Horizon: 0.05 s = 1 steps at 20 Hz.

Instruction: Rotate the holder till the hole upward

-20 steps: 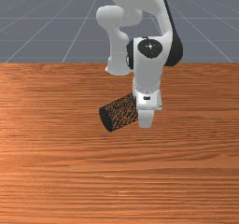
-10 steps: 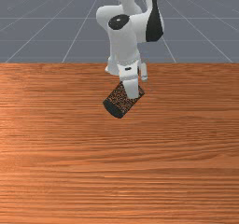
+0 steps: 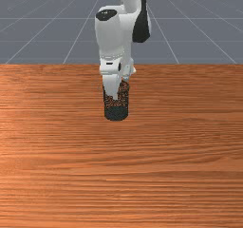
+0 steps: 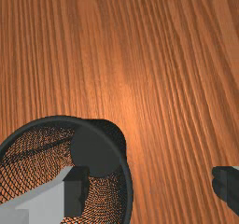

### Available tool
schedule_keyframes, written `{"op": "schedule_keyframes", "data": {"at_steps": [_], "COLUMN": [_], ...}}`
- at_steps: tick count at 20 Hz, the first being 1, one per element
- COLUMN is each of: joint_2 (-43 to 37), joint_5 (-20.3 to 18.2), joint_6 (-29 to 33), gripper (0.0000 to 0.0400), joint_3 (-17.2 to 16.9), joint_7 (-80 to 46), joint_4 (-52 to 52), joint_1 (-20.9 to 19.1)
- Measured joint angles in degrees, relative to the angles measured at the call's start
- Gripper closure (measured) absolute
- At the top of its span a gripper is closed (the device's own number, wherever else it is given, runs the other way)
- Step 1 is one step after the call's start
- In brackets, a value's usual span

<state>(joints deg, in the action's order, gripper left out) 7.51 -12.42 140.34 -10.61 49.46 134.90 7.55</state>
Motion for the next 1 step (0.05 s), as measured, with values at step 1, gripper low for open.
{"op": "schedule_keyframes", "data": {"at_steps": [1], "joint_2": [-0.06], "joint_5": [-0.03], "joint_6": [0.2], "gripper": [0.0007], "joint_3": [0.13], "joint_7": [-1.14], "joint_4": [0.12], "joint_1": [0.23]}}
